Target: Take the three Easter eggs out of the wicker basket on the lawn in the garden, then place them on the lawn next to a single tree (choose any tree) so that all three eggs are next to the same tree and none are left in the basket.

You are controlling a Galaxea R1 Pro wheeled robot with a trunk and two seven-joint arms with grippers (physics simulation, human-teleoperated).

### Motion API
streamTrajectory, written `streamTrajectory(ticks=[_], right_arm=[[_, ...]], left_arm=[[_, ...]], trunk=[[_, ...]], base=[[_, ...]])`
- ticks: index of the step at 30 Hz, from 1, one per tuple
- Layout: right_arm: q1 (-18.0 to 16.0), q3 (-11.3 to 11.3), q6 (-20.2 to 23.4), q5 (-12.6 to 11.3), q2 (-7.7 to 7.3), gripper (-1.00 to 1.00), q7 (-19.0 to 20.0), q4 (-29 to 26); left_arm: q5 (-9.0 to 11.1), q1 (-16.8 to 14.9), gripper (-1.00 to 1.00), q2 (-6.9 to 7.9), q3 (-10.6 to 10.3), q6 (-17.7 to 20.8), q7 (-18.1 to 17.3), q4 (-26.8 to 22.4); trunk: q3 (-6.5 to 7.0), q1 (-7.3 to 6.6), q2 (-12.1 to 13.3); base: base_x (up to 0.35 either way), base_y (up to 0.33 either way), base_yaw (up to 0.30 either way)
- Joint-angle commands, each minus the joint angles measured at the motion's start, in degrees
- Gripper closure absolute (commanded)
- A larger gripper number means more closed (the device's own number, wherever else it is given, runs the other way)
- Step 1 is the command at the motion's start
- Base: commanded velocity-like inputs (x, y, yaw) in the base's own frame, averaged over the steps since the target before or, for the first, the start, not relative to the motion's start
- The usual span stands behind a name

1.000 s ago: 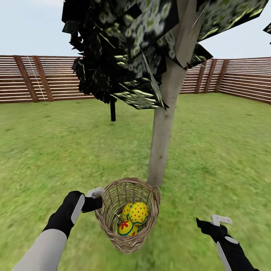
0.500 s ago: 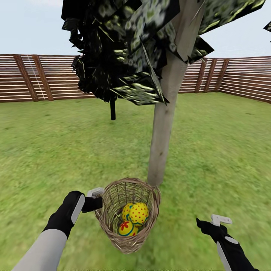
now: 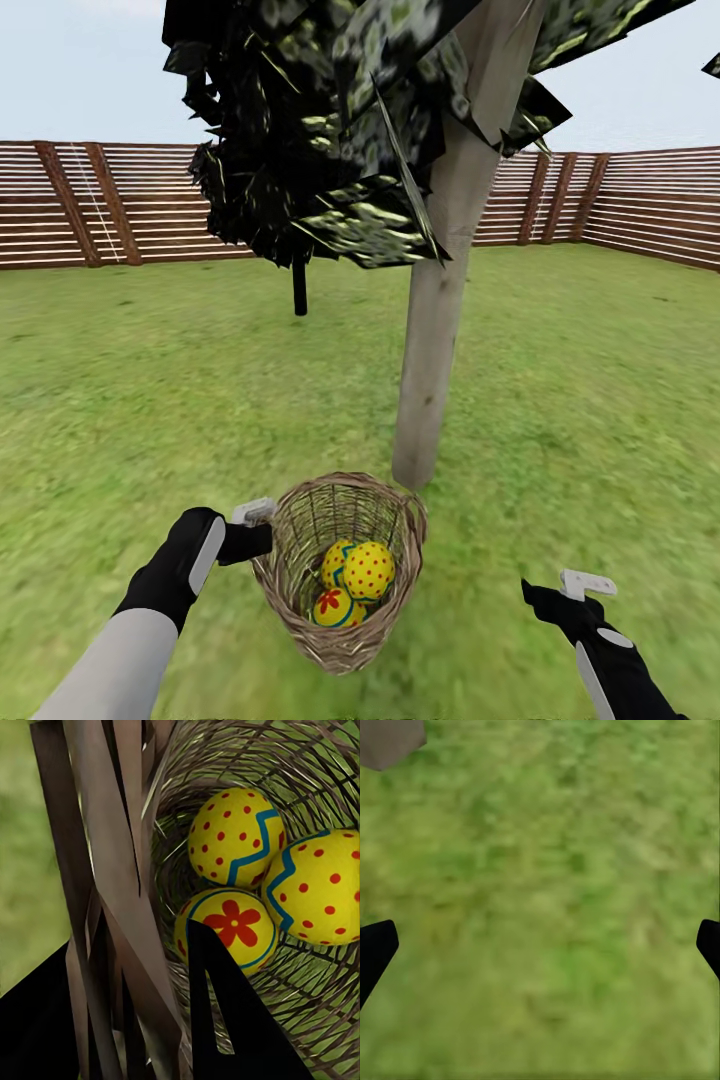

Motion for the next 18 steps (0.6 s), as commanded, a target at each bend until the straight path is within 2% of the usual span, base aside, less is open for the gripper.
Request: streamTrajectory(ticks=[1, 8, 13, 18], right_arm=[[-0.02, -0.13, 0.32, 0.12, 0.03, -1.00, 0.29, -0.10], [-0.01, -0.13, 0.35, 0.12, -0.02, -1.00, 0.37, -0.10], [-0.02, -0.13, 0.35, 0.12, 0.01, -1.00, 0.38, -0.10], [0.00, -0.13, 0.33, 0.12, 0.01, -1.00, 0.38, -0.10]], left_arm=[[0.84, -0.06, 1.00, -0.08, 0.28, 0.33, -0.18, -0.07], [0.84, -0.05, 1.00, -0.03, 0.28, 0.33, -0.17, -0.07], [0.84, -0.04, 1.00, 0.00, 0.31, 0.31, -0.24, 0.02], [0.84, -0.04, 1.00, 0.00, 0.37, 0.24, -0.22, 0.37]], trunk=[[-0.23, 0.21, -0.44], [-1.49, 1.75, -3.25], [-1.49, 1.75, -3.25], [-1.49, 1.75, -3.25]], base=[[0.000, 0.000, 0.000], [0.000, 0.000, 0.000], [0.002, 0.000, 0.000], [0.255, 0.000, 0.000]])
